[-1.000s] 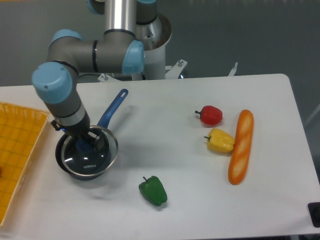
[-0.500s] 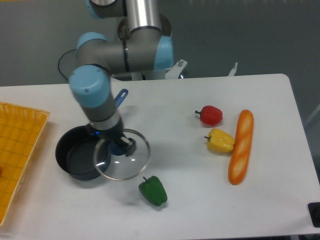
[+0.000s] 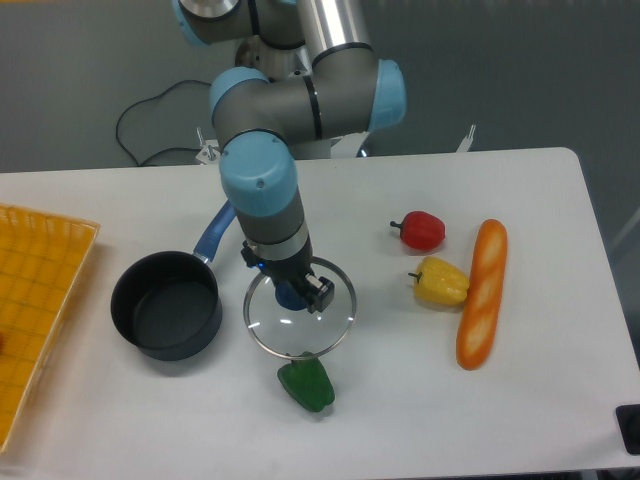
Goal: Open the lid
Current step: 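Lift the lid by its knob and move it off the saucepan toward the green pepper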
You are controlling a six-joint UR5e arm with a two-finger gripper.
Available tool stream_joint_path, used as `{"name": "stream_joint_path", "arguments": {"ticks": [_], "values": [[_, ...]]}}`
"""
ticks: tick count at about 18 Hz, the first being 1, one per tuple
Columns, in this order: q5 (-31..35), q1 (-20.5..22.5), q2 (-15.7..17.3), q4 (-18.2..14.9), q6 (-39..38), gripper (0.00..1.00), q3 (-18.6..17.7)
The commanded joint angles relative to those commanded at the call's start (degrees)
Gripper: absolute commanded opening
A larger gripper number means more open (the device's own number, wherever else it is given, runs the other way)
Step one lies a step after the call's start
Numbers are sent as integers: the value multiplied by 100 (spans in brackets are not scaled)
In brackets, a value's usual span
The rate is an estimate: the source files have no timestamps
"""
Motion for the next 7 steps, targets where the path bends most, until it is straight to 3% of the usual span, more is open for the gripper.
{"name": "stream_joint_path", "arguments": {"ticks": [7], "values": [[44,105,9,-9,17,41,-105]]}}
